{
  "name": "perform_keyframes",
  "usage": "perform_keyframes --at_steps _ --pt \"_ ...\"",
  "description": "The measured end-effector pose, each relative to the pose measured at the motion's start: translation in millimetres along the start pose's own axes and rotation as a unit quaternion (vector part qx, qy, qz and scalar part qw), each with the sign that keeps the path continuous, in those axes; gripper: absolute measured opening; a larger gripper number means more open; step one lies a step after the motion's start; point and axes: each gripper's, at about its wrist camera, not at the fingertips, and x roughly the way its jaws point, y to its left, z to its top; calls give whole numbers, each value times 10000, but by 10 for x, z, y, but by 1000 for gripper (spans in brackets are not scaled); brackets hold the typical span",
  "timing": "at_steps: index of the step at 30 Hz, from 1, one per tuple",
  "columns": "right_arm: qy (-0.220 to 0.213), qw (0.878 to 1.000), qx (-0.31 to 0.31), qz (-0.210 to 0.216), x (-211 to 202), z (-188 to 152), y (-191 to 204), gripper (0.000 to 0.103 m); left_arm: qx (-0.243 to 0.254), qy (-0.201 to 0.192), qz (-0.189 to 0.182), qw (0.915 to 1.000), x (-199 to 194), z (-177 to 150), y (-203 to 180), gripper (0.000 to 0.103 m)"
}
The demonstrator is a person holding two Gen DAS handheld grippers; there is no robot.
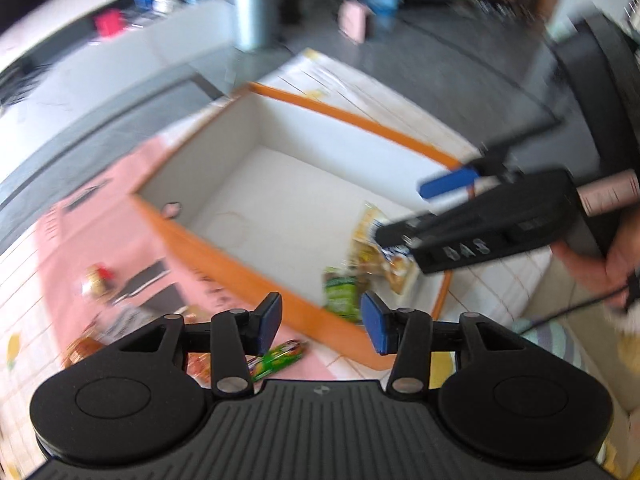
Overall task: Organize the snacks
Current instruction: 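Move both tools back over the snack pile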
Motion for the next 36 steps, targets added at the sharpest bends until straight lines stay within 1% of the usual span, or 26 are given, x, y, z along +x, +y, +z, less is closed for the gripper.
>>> perform_keyframes --at_steps 2,4,6,8,10,14,18,19,21,25,26,28,29,31,34,36 --pt "-222 9997 42 122 -143 -61 145 60 -336 -252 169 9990 -212 -118 117 57" --pt "-451 9988 55 165 -247 -142 308 60 -684 -462 386 9958 -390 -248 229 57" --pt "-720 9972 12 185 -316 -224 502 60 -1082 -635 592 9903 -471 -390 365 57" --pt "-978 9949 34 233 -382 -336 669 60 -1482 -795 710 9832 -607 -549 496 57" --pt "-1202 9919 123 400 -417 -435 821 60 -1776 -892 812 9767 -713 -692 611 57" --pt "-1434 9871 269 659 -385 -657 1134 60 -1959 -984 965 9709 -890 -936 815 57" --pt "-1478 9856 328 746 -231 -850 1450 60 -2142 -981 1145 9651 -956 -1166 1013 57" --pt "-1457 9862 308 727 -177 -876 1515 60 -2147 -975 1203 9643 -980 -1228 1044 57" --pt "-1393 9882 254 589 -64 -920 1637 60 -2020 -909 1256 9670 -993 -1286 1106 59" --pt "-1111 9915 327 596 173 -931 1734 61 -1271 -580 1264 9821 -943 -1427 1170 66" --pt "-1055 9921 348 585 219 -933 1757 61 -1101 -523 1281 9842 -902 -1459 1197 67" --pt "-978 9929 380 553 311 -927 1798 62 -803 -380 1289 9877 -820 -1520 1250 73" --pt "-944 9933 389 534 354 -919 1814 63 -676 -315 1268 9891 -768 -1540 1279 74" --pt "-904 9938 411 496 437 -907 1845 63 -493 -193 1146 9920 -680 -1583 1352 76" --pt "-868 9943 467 394 539 -866 1873 67 -349 24 883 9955 -536 -1633 1485 77" --pt "-843 9946 513 333 600 -837 1876 68 -287 110 740 9968 -446 -1673 1571 78"
